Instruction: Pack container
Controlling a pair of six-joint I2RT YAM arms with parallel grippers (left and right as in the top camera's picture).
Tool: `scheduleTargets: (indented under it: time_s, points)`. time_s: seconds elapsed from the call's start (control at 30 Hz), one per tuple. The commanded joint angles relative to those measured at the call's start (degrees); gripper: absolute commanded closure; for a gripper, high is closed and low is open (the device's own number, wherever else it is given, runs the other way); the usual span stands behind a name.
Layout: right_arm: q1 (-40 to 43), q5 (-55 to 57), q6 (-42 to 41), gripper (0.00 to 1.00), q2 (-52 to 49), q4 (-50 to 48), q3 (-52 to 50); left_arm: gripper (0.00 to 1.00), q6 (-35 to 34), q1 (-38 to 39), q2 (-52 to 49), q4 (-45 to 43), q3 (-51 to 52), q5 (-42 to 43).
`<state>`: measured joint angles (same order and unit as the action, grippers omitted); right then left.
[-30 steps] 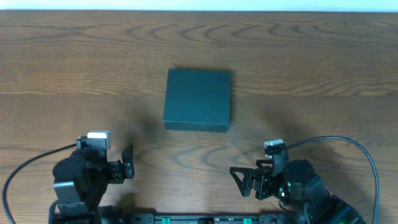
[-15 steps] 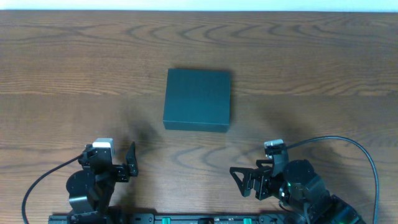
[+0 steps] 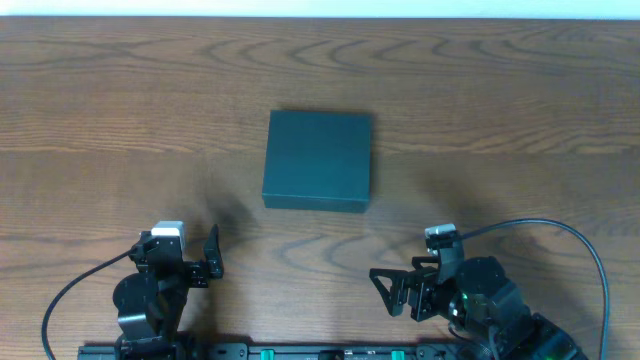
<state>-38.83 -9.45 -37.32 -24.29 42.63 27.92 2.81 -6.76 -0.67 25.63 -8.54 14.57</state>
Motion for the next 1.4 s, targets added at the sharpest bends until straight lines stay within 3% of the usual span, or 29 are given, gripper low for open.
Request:
scheduleTargets:
  time_s: [0.0, 1.0, 1.2, 1.37]
  points:
    - [-0.04, -0.22, -0.74, 0.01, 0.28, 0.11, 0.22, 0.05, -0.44, -0.44, 0.48, -0.15, 1.2, -0.59]
    - [-0.13, -0.22, -0.74, 0.01, 0.42, 0.55, 0.17, 0.05, -0.44, -0.44, 0.46, -0.17, 1.2, -0.59]
    - [1.57, 15.91, 5.7, 0.01, 5.44, 0.37, -1.81, 0.05, -0.44, -0.44, 0.46, -0.15, 1.2, -0.59]
    - [3.34, 20.61, 14.01, 0.01, 12.55, -3.15, -8.63, 0.04, -0.44, -0.44, 0.46, -0.17, 1.2, -0.57]
